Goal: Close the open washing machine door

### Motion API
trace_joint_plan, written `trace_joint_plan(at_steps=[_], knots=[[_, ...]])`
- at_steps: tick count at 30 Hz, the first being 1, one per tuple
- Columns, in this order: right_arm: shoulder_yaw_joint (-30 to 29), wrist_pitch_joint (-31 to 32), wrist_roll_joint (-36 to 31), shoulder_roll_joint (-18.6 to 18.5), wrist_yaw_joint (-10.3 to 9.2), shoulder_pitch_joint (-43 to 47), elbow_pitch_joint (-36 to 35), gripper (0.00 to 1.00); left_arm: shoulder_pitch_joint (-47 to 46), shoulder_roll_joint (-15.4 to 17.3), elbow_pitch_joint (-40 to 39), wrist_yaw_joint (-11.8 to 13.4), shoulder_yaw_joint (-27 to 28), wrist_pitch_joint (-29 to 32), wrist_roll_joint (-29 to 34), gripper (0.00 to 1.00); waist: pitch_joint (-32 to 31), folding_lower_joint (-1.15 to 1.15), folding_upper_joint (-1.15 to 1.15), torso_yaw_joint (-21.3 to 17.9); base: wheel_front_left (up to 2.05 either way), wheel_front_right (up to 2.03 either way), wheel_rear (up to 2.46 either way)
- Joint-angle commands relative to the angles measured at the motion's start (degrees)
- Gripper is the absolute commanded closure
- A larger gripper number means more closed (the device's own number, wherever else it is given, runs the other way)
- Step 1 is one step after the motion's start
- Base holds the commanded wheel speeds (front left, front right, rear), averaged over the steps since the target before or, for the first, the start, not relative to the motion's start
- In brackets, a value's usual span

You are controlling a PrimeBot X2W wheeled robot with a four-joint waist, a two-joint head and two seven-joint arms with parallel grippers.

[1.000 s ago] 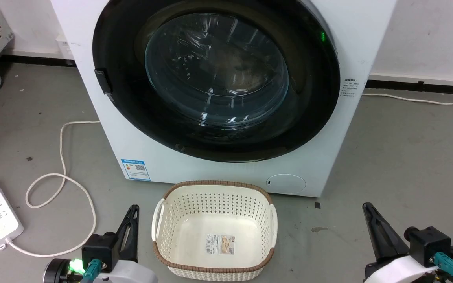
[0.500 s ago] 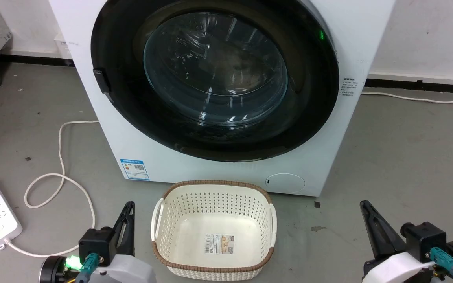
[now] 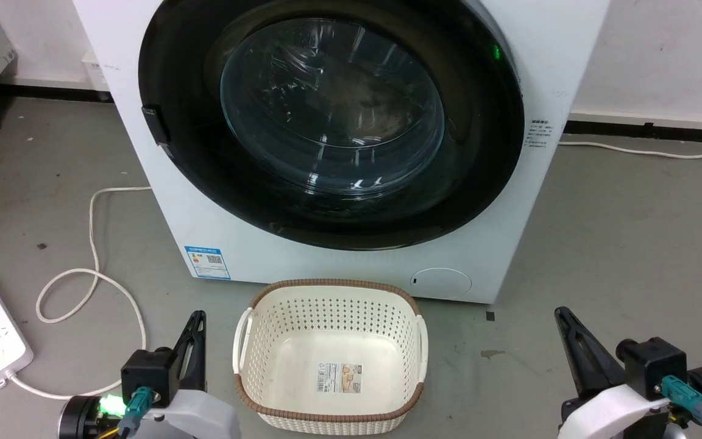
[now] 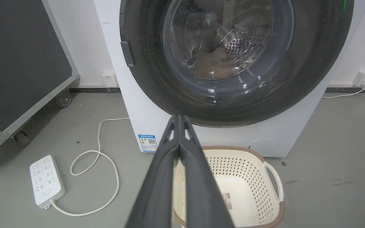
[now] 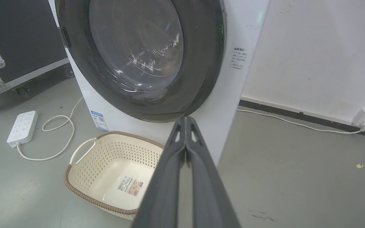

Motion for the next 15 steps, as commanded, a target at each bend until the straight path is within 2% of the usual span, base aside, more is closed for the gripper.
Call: trace_joint_plan(at_steps=[1, 15], knots=[[0.1, 0.3, -0.5, 0.3, -0.04, -0.7, -0.6, 1.0, -0.9, -0.1, -0.4, 0.2, 0.3, 0.5, 0.3, 1.0, 0.0, 0.0, 0.0, 0.0, 0.0, 0.0, 0.0], [0.2, 1.3, -0.9, 0.3, -0.04, -0.9, -1.0, 1.0, -1.1, -0.3, -0.8, 0.3, 0.7, 1.4, 0.6, 1.0, 0.1, 0.0, 0.0, -0.1, 0.0, 0.0, 0.0]])
